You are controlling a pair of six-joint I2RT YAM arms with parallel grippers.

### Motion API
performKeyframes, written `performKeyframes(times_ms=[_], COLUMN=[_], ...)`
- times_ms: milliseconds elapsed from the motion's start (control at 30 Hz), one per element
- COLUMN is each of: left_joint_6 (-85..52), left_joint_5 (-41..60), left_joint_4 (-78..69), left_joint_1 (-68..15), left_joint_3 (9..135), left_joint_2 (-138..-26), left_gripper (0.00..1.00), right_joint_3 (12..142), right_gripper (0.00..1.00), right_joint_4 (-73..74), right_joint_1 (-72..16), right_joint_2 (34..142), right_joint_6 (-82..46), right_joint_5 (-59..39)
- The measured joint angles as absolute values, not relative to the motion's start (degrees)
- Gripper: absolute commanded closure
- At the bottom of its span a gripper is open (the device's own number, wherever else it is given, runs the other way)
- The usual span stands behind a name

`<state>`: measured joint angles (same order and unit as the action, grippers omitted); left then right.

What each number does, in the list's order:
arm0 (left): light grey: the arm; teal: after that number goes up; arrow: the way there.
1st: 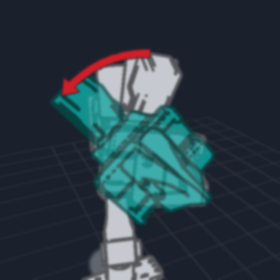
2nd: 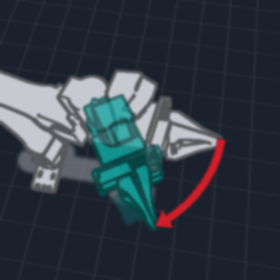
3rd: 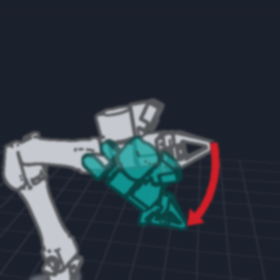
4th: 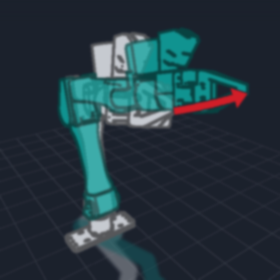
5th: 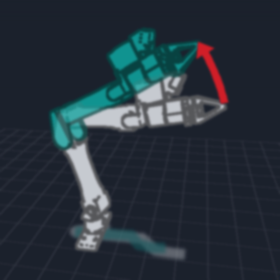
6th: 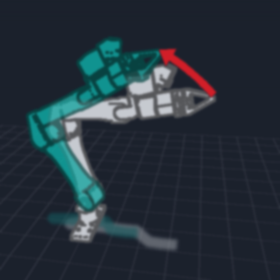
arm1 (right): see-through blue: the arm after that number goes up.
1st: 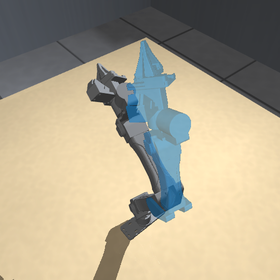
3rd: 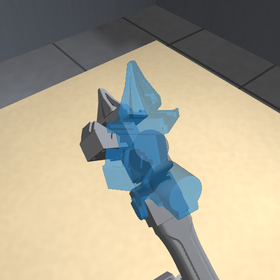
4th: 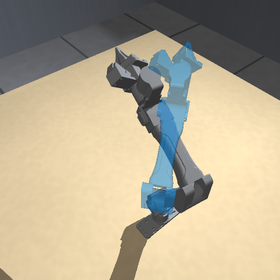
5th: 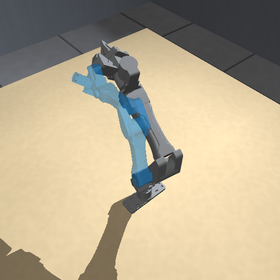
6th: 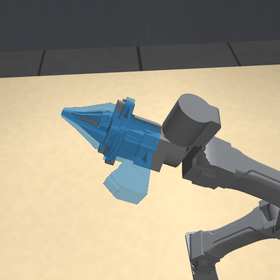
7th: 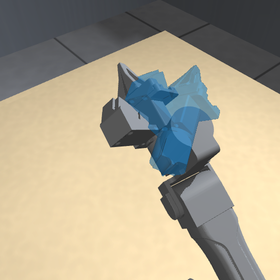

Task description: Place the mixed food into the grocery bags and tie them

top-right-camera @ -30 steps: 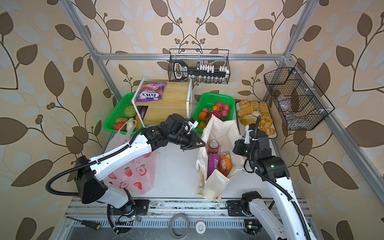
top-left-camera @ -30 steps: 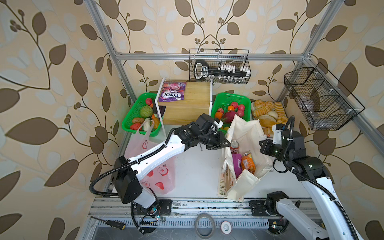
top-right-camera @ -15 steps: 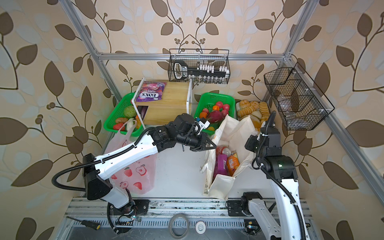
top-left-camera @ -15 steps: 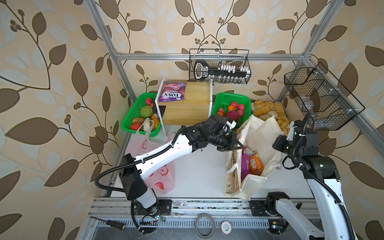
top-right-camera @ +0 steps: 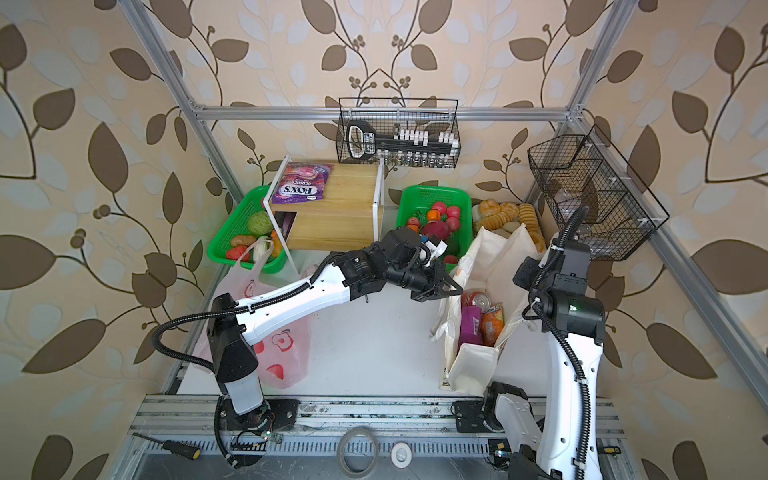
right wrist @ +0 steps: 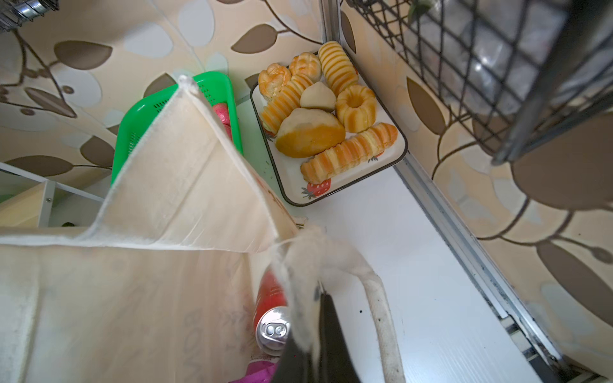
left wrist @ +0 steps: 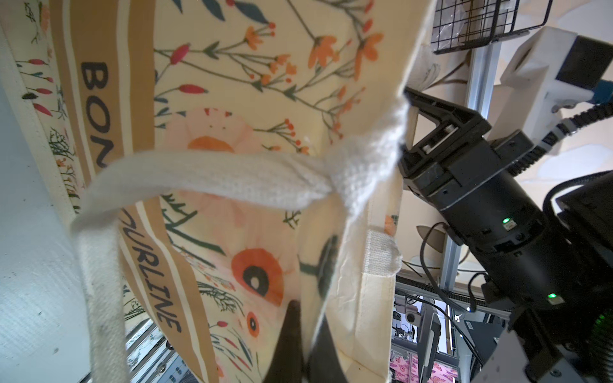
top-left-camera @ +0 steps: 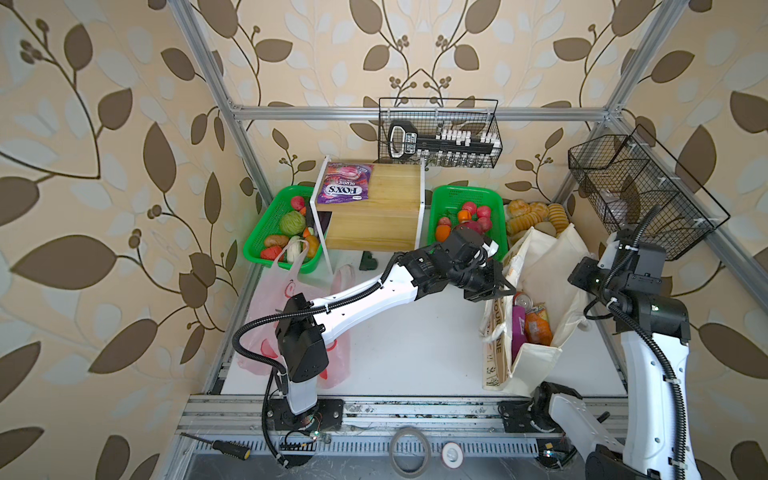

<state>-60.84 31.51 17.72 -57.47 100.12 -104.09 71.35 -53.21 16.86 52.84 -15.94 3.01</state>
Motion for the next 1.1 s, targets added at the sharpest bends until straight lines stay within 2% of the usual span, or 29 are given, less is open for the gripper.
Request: performKeyframes(times_ms=[733,867,1033,1100], left_joint_6=[-71.2,-72.6,-72.7,-72.6], left_joint_5=[32.3,32.3,32.3,32.3], left_joint_4=[13.4,12.5,12.0,11.3], left_joint_1=[-59.0,-58.9,-59.0,-59.0], left_joint_3=[120.0,120.3,119.4,118.7], left_joint_2=[-121.3,-122.3,-122.4,-122.4], left_gripper=[1.00,1.00,1.00,1.00], right_joint_3=[76.0,76.2,75.4,74.8], right_gripper=[0.99,0.87,0.59,0.52], right_joint_4=[-47.2,-47.2,-43.4,-42.5], right_joint_1=[26.7,26.7,26.7,26.7], right_joint_2=[61.3,62.4,60.7,59.2], right_joint_6=[-8.1,-7.1,-6.3,-6.8], right_joint_5=[-0.3,-0.9,-3.9,-5.1])
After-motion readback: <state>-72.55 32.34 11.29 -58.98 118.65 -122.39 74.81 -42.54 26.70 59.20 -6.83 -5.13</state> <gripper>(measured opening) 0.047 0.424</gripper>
